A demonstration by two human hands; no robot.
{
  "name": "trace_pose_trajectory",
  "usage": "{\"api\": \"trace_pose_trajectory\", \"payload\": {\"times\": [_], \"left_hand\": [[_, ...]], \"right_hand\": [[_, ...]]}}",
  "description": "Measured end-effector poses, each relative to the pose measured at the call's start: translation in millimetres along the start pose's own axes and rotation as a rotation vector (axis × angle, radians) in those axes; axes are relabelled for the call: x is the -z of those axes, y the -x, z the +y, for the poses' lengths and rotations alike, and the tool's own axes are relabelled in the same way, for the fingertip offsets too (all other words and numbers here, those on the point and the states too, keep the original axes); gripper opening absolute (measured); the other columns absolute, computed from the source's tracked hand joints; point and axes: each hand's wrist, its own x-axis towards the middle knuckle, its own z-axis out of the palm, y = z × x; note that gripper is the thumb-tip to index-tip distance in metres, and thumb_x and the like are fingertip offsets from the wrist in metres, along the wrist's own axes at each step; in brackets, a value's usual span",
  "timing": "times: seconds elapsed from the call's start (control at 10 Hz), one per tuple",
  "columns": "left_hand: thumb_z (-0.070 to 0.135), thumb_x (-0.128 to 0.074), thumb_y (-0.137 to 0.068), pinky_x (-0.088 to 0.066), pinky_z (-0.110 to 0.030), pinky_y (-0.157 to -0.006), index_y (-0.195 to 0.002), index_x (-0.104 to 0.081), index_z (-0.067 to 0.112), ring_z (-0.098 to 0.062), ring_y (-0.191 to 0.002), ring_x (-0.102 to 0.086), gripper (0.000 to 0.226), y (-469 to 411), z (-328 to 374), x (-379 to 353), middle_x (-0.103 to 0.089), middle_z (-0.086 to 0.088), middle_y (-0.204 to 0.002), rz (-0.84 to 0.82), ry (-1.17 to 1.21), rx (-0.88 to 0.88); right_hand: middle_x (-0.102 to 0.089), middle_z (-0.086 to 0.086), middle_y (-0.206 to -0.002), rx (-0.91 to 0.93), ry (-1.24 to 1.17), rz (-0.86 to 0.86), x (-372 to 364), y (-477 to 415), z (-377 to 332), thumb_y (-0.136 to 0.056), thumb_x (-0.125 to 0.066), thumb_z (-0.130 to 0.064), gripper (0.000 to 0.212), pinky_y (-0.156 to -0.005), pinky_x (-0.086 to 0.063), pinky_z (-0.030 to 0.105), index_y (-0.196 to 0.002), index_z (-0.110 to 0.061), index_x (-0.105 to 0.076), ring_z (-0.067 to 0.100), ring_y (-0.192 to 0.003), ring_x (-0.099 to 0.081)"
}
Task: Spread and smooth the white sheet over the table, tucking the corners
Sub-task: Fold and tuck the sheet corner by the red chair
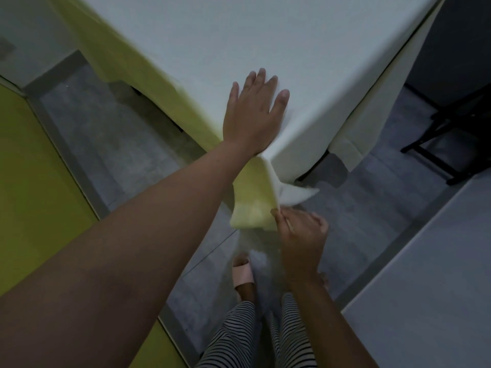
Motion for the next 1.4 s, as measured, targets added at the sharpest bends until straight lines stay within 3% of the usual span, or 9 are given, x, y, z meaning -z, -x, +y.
{"api": "trace_pose_trajectory", "payload": {"times": [0.2, 0.3, 0.4, 0.5, 0.7, 0.9, 1.0, 1.2, 1.4], "left_hand": [[0.047, -0.015, -0.101, 0.003, -0.039, -0.118, -0.15, -0.025, 0.019, -0.015, -0.148, -0.004, 0.057, -0.4, 1.3, 3.1, -0.014, -0.003, -0.16, -0.064, -0.052, -0.011], [0.045, -0.015, -0.102, 0.004, -0.04, -0.118, -0.15, -0.023, 0.018, -0.016, -0.148, -0.003, 0.056, -2.4, 1.9, 4.6, -0.012, -0.004, -0.16, -0.09, -0.054, -0.008], [0.044, -0.016, -0.102, 0.003, -0.041, -0.118, -0.15, -0.023, 0.018, -0.017, -0.148, -0.004, 0.055, -3.5, 4.1, 4.0, -0.012, -0.005, -0.16, -0.091, -0.061, -0.005], [0.044, -0.017, -0.102, 0.002, -0.041, -0.119, -0.15, -0.024, 0.018, -0.018, -0.148, -0.004, 0.055, -3.4, 4.8, 2.8, -0.013, -0.005, -0.16, -0.077, -0.076, -0.004], [0.045, -0.018, -0.102, 0.003, -0.04, -0.118, -0.15, -0.025, 0.018, -0.018, -0.148, -0.005, 0.055, -2.5, 3.4, 2.4, -0.014, -0.005, -0.16, -0.064, -0.073, -0.011], [0.045, -0.02, -0.101, 0.002, -0.04, -0.118, -0.149, -0.027, 0.019, -0.017, -0.148, -0.007, 0.055, -3.1, 3.3, 1.2, -0.016, -0.004, -0.16, -0.043, -0.059, -0.004], [0.045, -0.02, -0.101, 0.002, -0.04, -0.118, -0.149, -0.027, 0.019, -0.017, -0.148, -0.007, 0.055, -3.1, 3.9, 1.7, -0.016, -0.004, -0.16, -0.045, -0.067, -0.006], [0.045, -0.021, -0.1, 0.003, -0.039, -0.118, -0.149, -0.027, 0.019, -0.017, -0.148, -0.006, 0.055, -2.3, 3.8, 2.2, -0.016, -0.003, -0.16, -0.05, -0.055, -0.001], [0.045, -0.021, -0.1, 0.002, -0.04, -0.118, -0.149, -0.027, 0.019, -0.017, -0.148, -0.006, 0.055, -2.8, 3.4, 2.7, -0.015, -0.004, -0.16, -0.054, -0.056, -0.005]], "right_hand": [[-0.059, -0.007, -0.068, -0.013, -0.013, -0.198, 30.3, -7.8, -20.6, -0.078, -0.074, -0.032, 0.024, -0.075, -0.029, 0.029, -0.068, -0.02, -0.056, 0.017, -0.071, -0.053], [-0.053, -0.005, -0.079, -0.041, -0.133, -0.358, 40.7, -21.7, -11.5, -0.075, -0.078, -0.025, 0.032, -0.07, -0.04, 0.032, -0.067, -0.019, -0.048, 0.016, -0.077, -0.049], [-0.056, -0.008, -0.08, -0.073, -0.246, -0.549, 43.9, -33.6, 0.8, -0.082, -0.072, -0.023, 0.031, -0.061, -0.037, 0.011, -0.068, -0.019, -0.045, 0.004, -0.071, -0.049], [-0.051, -0.009, -0.065, -0.156, -0.317, -0.591, 39.9, -35.4, 4.2, -0.083, -0.07, -0.023, 0.027, -0.051, -0.038, 0.011, -0.075, -0.024, -0.045, 0.002, -0.061, -0.049], [-0.051, -0.005, -0.066, -0.133, -0.267, -0.521, 34.7, -35.6, 9.4, -0.084, -0.069, -0.025, 0.023, -0.052, -0.034, 0.02, -0.074, -0.017, -0.049, 0.011, -0.063, -0.048], [-0.051, -0.01, -0.068, -0.15, -0.278, -0.503, 30.3, -49.7, 31.6, -0.091, -0.059, -0.025, 0.016, -0.049, -0.029, 0.014, -0.081, -0.025, -0.047, 0.001, -0.06, -0.048], [-0.06, -0.01, -0.08, -0.128, -0.276, -0.543, 22.9, -66.5, 44.9, -0.09, -0.059, -0.021, 0.005, -0.055, -0.033, 0.017, -0.095, -0.022, -0.061, 0.005, -0.069, -0.054], [-0.068, 0.015, -0.085, 0.0, 0.043, -0.811, 0.2, -98.3, 83.0, -0.09, -0.058, -0.018, 0.017, -0.06, -0.029, 0.031, -0.09, -0.007, -0.071, 0.032, -0.083, -0.061], [-0.069, 0.015, -0.093, -0.092, 0.154, -0.663, -1.2, -100.1, 79.8, -0.087, -0.054, -0.014, 0.018, -0.074, -0.04, 0.035, -0.095, -0.014, -0.071, 0.037, -0.093, -0.06]]}}
